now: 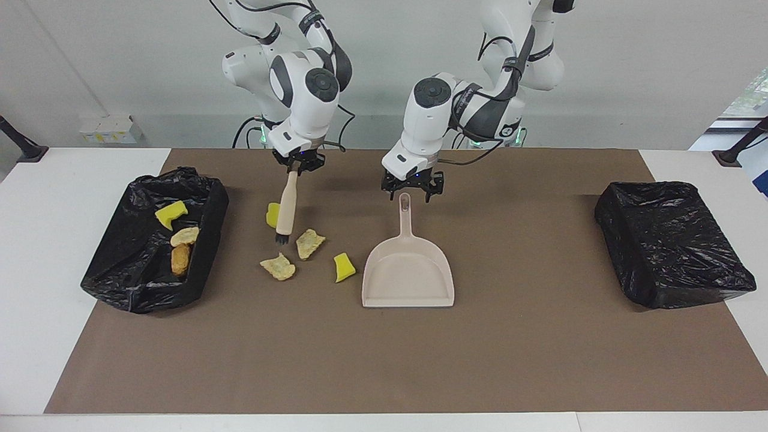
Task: Sweep and dump trash in bin
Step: 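Grasp the brush with the right gripper while the left gripper reaches the dustpan, then move the brush with the right gripper toward the remaining pieces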
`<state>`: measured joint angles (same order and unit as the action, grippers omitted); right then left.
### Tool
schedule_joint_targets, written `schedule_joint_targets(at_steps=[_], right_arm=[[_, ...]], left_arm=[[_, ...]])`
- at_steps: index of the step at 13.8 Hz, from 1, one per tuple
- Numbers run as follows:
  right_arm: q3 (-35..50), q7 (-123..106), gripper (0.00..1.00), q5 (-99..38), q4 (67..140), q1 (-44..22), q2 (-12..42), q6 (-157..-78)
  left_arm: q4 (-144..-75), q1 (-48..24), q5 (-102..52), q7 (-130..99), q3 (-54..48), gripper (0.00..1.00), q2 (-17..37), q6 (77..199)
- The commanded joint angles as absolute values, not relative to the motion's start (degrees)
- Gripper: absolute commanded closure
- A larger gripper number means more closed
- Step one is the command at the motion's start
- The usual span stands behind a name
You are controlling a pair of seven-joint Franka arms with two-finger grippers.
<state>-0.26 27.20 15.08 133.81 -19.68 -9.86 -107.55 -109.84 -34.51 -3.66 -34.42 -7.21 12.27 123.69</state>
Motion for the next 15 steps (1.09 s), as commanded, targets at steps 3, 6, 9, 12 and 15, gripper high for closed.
schedule_joint_targets(at_steps=[3, 6, 9, 12, 15], right_arm=[[0.62, 19.0, 1.0, 18.19, 135.53, -13.19, -8.88, -115.74], [0.62, 15.21, 1.0, 21.17, 134.21, -11.52, -5.55, -119.78], [0.62, 15.47, 1.0, 23.99, 134.03, -10.37, -2.29, -123.74], [0.79, 15.56, 1.0, 22.85, 132.81, -11.33, -1.32, -123.23], [0.88, 15.03, 1.0, 14.11, 132.72, -14.75, -1.49, -122.87]], left_arm=[[-113.11, -34.89, -4.39, -34.1, -6.5, 0.0, 12.31, 127.09], [-113.73, -35.07, -4.39, -34.01, -6.5, 0.35, 12.57, 127.26], [-113.56, -34.98, -4.31, -31.74, -6.42, 0.72, 12.48, 125.6], [-113.2, -34.28, -3.78, -21.06, -6.15, 0.86, 10.64, 120.78], [-113.2, -32.96, -2.73, -10.21, -5.89, 0.86, 8.27, 114.19]])
